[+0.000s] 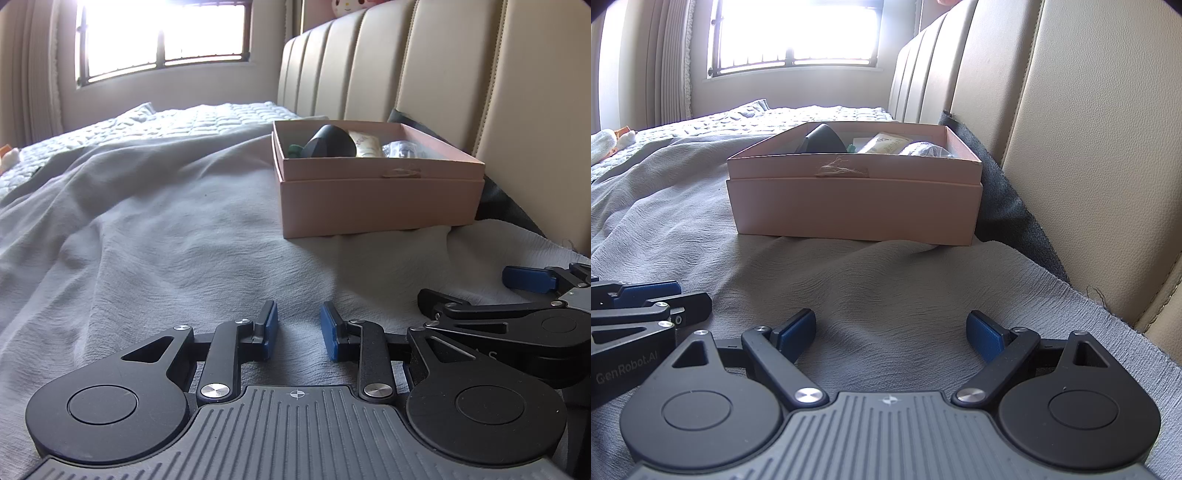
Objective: Organize rigid objects
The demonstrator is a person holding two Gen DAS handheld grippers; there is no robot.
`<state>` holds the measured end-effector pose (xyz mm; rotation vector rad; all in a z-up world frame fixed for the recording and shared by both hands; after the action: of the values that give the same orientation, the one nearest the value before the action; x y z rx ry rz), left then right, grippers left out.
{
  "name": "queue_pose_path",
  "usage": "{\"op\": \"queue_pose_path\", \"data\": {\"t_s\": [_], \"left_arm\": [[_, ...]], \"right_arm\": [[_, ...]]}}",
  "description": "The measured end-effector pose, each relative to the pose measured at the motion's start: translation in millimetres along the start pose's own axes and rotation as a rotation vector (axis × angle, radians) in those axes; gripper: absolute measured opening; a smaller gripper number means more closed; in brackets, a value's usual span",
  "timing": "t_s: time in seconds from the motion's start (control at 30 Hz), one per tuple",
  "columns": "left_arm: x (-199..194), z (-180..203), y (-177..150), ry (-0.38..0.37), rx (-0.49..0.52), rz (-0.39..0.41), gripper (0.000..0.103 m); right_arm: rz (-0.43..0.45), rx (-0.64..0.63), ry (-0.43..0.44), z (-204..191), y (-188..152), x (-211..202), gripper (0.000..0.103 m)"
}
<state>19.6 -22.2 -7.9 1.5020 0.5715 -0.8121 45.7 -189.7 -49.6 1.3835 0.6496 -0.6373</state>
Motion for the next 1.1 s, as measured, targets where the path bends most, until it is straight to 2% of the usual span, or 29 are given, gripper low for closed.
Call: {"op": "queue_pose_path", "data": {"t_s": [1.1], "left_arm": [[0.1, -1.1, 0.6, -0.015, -0.016, 0.000, 0.030]], "right_arm": [[0.000, 0.000, 0.000, -0.2, -0.1, 0.1, 0.089]]}}
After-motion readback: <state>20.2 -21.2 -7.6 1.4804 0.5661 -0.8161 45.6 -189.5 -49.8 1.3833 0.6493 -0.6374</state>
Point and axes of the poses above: each gripper's, at about its wrist camera, not at the fingertips, and x roughly the way its jaws point, z to its right, y to its top, the point moved 1 cm from there along x, roughly the way its jaws point, and after that the axes turned 14 degrees about -z, right-handed, at the moved point
